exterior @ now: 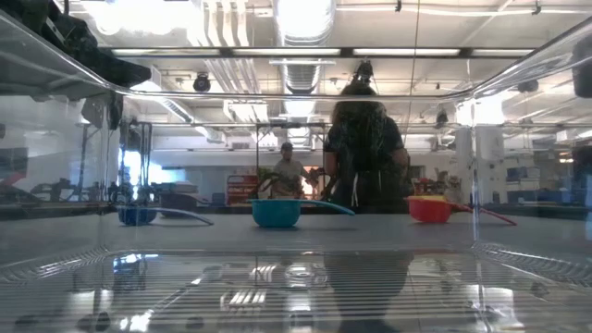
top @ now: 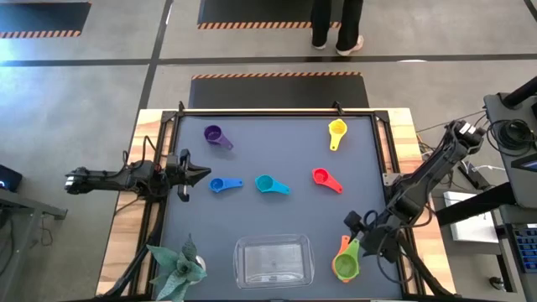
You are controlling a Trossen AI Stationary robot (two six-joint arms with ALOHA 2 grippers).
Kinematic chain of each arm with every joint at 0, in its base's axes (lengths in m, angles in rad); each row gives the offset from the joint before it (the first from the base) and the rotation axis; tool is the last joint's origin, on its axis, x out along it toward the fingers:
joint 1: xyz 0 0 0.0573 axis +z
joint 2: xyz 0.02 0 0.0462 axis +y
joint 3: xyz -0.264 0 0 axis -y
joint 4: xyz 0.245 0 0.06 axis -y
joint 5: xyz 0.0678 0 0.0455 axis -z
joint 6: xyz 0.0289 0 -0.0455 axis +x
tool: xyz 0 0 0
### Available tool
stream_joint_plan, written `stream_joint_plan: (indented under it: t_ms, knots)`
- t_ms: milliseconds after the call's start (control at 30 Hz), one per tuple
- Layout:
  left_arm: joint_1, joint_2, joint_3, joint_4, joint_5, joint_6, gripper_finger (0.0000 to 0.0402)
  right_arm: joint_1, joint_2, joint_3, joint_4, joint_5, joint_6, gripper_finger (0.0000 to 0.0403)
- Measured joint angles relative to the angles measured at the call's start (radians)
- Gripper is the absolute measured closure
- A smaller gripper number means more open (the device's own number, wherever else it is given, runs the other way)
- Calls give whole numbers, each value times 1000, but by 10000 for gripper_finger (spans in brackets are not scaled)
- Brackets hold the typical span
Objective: Nest measuring cups in basket
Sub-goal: Stack the green measuring cup on top of the orange measuring cup
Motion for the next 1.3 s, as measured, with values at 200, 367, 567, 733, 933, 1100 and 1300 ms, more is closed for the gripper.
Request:
stream_joint_plan:
  t_ms: [200,367,567,733,933,1100,1300]
  knots:
    - [0,0,0,0,0,0,402,0,106,73,-59,2,-102,132]
    - [0,0,0,0,0,0,402,0,201,122,-66,15,-151,132]
    - [0,0,0,0,0,0,402,-5,271,153,-69,65,-173,132]
    - [0,0,0,0,0,0,402,-11,288,160,-72,64,-183,132]
    - [0,0,0,0,0,0,402,-13,273,161,-74,64,-190,132]
    - [0,0,0,0,0,0,402,-14,255,186,-79,63,-190,132]
    - [0,0,0,0,0,0,402,-29,263,196,-91,52,-201,132]
